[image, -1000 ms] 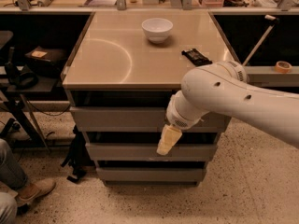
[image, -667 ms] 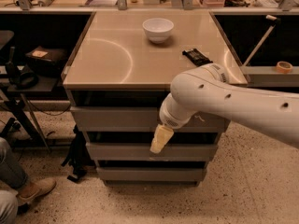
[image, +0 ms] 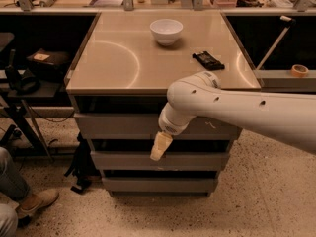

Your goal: Open top drawer

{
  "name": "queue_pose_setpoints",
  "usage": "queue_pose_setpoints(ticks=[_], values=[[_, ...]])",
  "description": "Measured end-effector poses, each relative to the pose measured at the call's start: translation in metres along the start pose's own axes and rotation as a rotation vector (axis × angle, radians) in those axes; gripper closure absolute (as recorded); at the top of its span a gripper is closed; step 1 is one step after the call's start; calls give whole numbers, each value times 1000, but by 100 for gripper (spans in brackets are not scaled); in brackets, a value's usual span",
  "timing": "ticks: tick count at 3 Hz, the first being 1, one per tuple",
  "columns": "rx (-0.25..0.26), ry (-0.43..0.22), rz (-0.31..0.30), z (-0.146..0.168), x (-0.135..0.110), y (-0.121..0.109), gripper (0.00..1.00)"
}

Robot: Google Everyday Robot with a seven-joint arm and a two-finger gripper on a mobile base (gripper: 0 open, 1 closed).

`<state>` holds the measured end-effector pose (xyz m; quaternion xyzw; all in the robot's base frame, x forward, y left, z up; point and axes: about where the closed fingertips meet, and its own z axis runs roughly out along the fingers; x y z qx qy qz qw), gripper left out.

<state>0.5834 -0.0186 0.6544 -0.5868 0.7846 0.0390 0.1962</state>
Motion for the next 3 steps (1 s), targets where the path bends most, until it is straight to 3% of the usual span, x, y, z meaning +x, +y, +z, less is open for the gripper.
queue_pose_setpoints(ticks=[1, 2, 3], values=[[26, 49, 38, 11, 12, -24, 0], [61, 94, 76, 32, 20, -63, 0], [63, 95, 77, 32, 21, -61, 0]])
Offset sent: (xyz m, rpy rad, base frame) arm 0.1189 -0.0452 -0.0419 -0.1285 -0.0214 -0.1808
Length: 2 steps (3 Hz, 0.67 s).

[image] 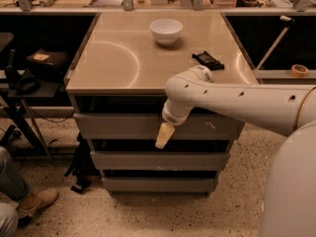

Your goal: Open top drawer

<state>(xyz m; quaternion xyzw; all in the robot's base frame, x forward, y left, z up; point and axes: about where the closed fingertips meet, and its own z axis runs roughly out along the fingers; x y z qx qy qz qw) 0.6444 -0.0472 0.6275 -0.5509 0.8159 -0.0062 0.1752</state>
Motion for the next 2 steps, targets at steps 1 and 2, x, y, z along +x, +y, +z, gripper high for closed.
queue_pose_setpoints(ticks=[1, 2], values=[[0, 0, 0, 0, 0, 0, 19], [0, 0, 0, 0, 0, 0, 42]])
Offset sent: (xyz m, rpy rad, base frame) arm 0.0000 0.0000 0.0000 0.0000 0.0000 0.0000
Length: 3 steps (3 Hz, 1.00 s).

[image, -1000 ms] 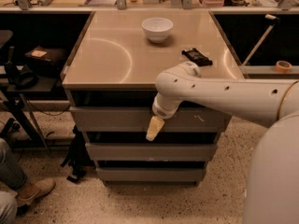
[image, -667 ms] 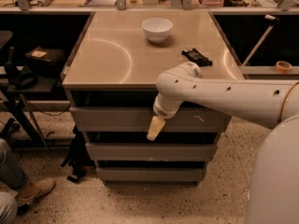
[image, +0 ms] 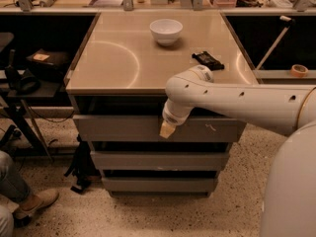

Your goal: Open top drawer

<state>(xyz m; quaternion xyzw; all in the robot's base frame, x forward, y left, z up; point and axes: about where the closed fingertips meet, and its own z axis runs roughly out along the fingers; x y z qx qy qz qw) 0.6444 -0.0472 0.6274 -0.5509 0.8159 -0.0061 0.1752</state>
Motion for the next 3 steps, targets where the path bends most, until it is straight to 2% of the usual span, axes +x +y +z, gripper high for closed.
queue_pose_setpoints(ticks=[2, 3], values=[[0, 0, 0, -1, 1, 0, 88], [-10, 17, -62, -9, 2, 2, 100]])
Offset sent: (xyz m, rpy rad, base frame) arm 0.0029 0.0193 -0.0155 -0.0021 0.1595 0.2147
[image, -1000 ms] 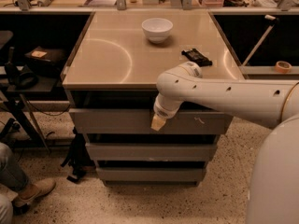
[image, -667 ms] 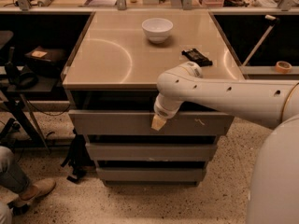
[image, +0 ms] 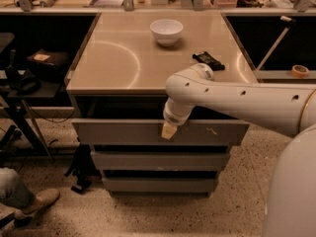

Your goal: Open top drawer

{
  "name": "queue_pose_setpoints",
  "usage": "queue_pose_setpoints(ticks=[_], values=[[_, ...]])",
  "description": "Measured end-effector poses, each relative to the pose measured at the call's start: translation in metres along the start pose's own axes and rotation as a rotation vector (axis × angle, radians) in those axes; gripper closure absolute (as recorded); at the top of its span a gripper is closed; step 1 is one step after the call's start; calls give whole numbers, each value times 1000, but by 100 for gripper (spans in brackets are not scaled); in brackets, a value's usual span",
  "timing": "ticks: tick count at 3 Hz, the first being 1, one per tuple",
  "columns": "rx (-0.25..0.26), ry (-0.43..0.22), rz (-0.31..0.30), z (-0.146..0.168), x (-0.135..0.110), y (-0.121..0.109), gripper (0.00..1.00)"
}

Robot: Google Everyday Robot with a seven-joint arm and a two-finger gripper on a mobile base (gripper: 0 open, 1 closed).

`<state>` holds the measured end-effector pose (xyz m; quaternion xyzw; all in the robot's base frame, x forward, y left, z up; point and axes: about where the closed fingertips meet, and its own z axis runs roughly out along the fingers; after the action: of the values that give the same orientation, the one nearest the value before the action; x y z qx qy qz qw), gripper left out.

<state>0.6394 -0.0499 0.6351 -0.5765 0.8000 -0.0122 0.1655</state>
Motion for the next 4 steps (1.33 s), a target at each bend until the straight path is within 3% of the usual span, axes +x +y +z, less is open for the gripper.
queue_pose_setpoints(ticks=[3, 4], values=[[1, 13, -13, -9, 8, 3, 100], [-9, 39, -6, -20, 24, 8, 100]])
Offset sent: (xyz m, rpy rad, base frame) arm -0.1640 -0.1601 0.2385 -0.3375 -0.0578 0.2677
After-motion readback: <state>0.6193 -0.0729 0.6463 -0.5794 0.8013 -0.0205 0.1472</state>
